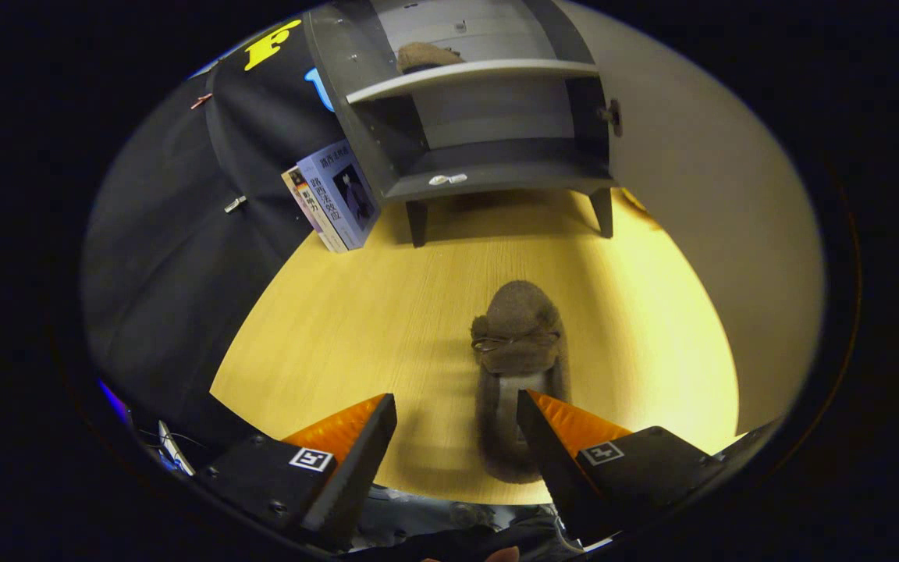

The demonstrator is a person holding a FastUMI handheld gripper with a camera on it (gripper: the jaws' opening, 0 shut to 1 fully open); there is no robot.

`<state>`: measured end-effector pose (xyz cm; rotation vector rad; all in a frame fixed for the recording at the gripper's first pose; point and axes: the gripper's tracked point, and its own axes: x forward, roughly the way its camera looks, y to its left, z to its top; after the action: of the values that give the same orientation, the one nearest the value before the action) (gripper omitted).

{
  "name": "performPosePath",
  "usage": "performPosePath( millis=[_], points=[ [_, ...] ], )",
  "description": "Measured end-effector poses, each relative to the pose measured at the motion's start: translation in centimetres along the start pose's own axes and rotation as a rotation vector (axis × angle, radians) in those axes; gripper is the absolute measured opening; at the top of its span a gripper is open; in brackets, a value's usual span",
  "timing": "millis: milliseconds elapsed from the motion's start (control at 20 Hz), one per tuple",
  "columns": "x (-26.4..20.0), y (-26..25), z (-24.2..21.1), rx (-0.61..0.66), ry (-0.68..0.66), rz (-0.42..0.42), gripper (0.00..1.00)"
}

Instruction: Open the shoe cabinet door, grab the shoes and put them into the shoe cabinet, then close the shoe cabinet door.

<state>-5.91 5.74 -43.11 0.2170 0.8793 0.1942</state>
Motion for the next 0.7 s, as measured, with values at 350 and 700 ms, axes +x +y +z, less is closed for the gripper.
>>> performPosePath(
  millis=[350, 700],
  points=[
    [8.1, -1.6, 0.6, 0.000, -0.051, -0.093, 0.87],
    [10.0, -4.1, 3.1, -0.060, -0.222, -0.240, 0.33]
  ],
)
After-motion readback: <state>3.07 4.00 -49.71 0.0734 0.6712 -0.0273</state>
